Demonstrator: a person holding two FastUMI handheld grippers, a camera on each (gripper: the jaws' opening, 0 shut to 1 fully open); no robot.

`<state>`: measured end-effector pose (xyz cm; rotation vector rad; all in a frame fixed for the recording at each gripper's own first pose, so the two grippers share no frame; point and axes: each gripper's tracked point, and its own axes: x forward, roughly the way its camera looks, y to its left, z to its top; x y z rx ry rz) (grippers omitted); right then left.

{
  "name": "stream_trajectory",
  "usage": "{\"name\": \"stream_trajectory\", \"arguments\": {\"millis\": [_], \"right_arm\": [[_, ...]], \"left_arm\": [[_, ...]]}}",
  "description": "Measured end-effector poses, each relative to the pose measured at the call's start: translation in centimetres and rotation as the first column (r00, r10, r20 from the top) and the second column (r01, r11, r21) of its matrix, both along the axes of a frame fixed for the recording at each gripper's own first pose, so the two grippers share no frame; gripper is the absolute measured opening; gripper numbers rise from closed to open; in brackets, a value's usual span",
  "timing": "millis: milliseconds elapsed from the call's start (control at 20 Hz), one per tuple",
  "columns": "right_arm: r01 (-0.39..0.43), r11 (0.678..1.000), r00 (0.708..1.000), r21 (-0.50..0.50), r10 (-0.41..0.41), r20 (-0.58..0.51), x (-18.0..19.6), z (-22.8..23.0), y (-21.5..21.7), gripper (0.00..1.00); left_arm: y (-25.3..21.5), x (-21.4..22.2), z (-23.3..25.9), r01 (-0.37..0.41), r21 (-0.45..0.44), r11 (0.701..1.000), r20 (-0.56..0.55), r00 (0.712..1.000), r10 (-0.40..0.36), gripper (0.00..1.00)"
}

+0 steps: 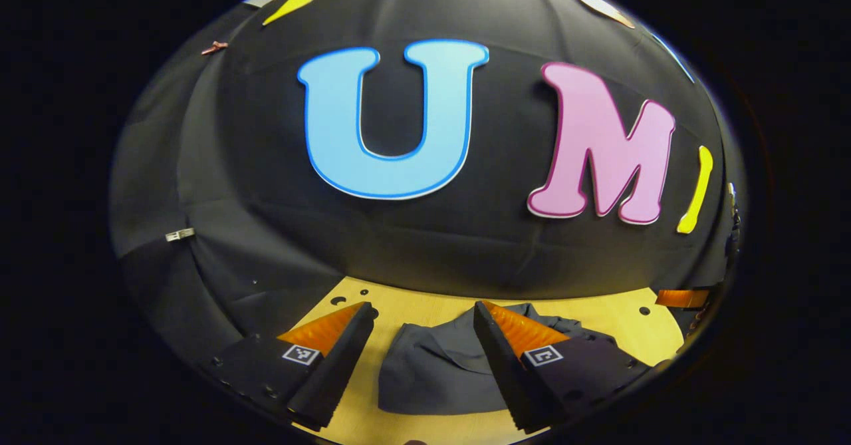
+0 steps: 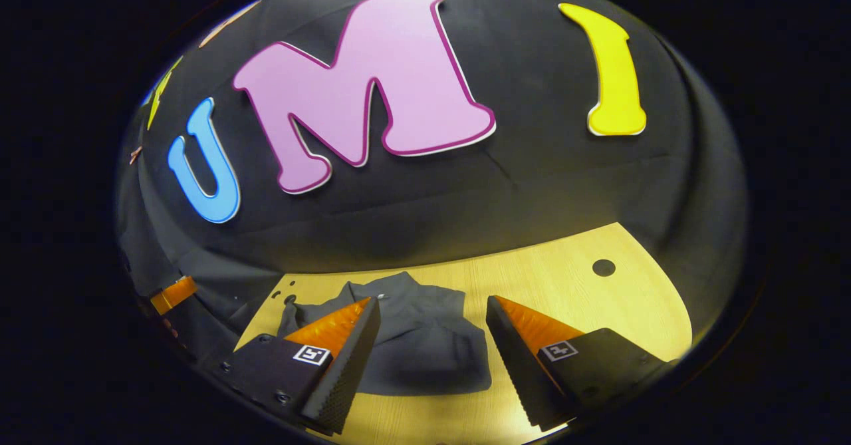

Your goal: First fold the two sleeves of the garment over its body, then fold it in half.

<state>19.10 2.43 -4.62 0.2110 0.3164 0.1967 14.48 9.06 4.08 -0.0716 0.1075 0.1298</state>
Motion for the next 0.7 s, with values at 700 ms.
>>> {"name": "stream_trajectory", "arguments": {"millis": [700], "right_arm": [[0.1,0.993,0.993,-0.068,-0.096,0.063,-21.1,-2.5,0.6,0.99]], "left_arm": [[-3.4,-18.9,-1.0,0.095,0.066,0.993,0.182,0.978,-0.106,0.96]]}}
